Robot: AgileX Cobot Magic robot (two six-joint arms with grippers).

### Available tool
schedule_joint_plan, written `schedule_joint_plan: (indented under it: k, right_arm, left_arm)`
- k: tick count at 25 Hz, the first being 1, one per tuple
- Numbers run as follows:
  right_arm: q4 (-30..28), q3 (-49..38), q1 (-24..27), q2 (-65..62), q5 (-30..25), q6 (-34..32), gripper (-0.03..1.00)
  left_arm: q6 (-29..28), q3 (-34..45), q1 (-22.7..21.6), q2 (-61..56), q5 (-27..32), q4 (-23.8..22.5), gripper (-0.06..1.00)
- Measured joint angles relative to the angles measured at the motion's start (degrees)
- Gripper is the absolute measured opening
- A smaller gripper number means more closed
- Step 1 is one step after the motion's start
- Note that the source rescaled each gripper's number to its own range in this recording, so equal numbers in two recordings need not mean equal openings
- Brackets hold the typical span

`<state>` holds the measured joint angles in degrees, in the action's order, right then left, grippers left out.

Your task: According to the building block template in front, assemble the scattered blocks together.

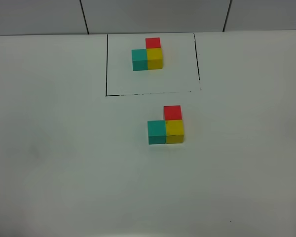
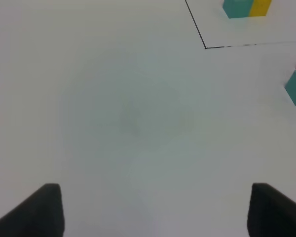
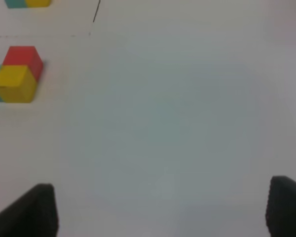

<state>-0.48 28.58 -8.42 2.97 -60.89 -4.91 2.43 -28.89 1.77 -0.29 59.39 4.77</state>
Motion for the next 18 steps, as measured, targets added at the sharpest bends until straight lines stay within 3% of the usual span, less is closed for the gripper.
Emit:
schedule_joint_plan:
  k: [4,12,18]
  right_arm:
    - [-0.2,0.0,0.2,0.0,0.0,-0.1,0.73]
    - [-0.2,0.0,7.4,0.0,0.0,-0.2,0.73]
    - [-0.2,0.0,8.6,0.0,0.0,-0.2,0.72]
  left_arm:
    - [0.0,0.0,0.0,0.0,0.0,0.0,0.80]
    - [0.0,0.0,0.0,0.0,0.0,0.0,0.80]
    - [0.0,0.0,0.0,0.0,0.0,0.0,0.80]
